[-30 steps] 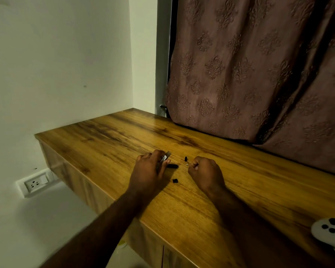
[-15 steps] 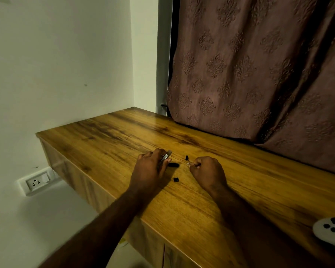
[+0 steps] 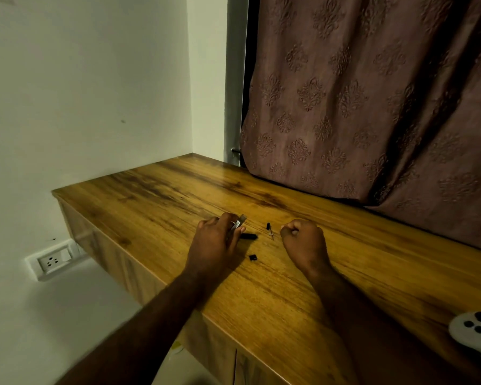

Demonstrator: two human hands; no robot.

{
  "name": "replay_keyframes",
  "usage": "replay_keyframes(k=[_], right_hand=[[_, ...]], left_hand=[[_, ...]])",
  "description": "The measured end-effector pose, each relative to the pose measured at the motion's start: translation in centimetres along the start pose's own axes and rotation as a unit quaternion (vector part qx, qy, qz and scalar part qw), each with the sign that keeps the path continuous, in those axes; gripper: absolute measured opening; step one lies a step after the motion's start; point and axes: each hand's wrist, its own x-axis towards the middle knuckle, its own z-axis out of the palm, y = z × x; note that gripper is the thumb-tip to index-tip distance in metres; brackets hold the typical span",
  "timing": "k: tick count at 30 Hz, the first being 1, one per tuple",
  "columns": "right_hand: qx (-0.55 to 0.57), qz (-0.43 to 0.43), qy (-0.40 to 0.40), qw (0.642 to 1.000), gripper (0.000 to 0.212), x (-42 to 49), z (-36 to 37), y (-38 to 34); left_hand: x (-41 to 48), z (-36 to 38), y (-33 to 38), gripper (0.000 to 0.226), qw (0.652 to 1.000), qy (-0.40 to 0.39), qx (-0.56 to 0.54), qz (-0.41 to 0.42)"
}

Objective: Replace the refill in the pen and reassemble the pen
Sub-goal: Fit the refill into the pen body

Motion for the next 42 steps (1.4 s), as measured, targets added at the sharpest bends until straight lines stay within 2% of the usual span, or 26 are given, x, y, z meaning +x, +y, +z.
replay_keyframes(k=[3,5,8,11,14,18,22,26,30,35,38,42], right_hand=[[0.088,-0.015,0.044,0.995,0.043,-0.4,-0.6,-0.5],[0.124,-0.063,0.028,0.99,0.049,-1.1,-0.9,-1.2],[0.141,-0.108,-0.077,0.981,0.045,-2.0,-0.7,-2.0],[0.119,-0.112,-0.183,0.969,0.029,-2.7,-0.3,-2.4],[0.098,-0.108,-0.216,0.965,0.018,-2.7,-0.4,-2.6],[0.062,-0.084,-0.267,0.958,0.014,-2.6,-0.3,-2.8],[-0.006,-0.104,-0.265,0.958,0.024,-3.0,-0.3,-3.2],[-0.055,-0.13,-0.266,0.954,0.017,-3.2,-0.6,-3.8],[-0.062,-0.136,-0.27,0.951,0.005,-3.0,-0.9,-4.1],[-0.107,-0.163,-0.278,0.941,0.002,-2.8,-1.6,-5.3],[-0.036,-0.144,-0.254,0.956,0.004,-2.5,-2.1,-6.0],[0.168,-0.048,-0.205,0.963,0.005,-1.7,-2.6,-6.7]], left_hand=[[0.1,0.0,-0.2,0.018,1.0,0.0,-0.007,0.006],[0.2,0.0,-0.5,0.027,1.0,-0.006,-0.009,0.005],[0.3,0.0,-0.9,0.043,1.0,-0.017,-0.013,0.015],[0.4,0.1,-1.4,0.031,1.0,-0.008,-0.012,0.024],[0.3,0.0,-1.4,0.026,0.999,0.012,-0.021,0.029],[0.3,-0.4,-1.0,0.047,0.999,0.013,-0.025,0.033],[0.3,-0.5,-0.7,0.055,0.999,0.001,-0.028,0.02],[0.7,0.1,-1.4,0.023,1.0,0.012,-0.012,0.0],[0.8,0.4,-1.6,0.02,0.999,0.033,-0.02,0.001],[0.9,0.6,-2.0,0.016,0.998,0.044,-0.035,0.01],[0.7,0.5,-2.0,0.018,0.996,0.061,-0.066,0.008],[0.5,0.0,-1.4,0.021,0.992,0.082,-0.098,-0.009]])
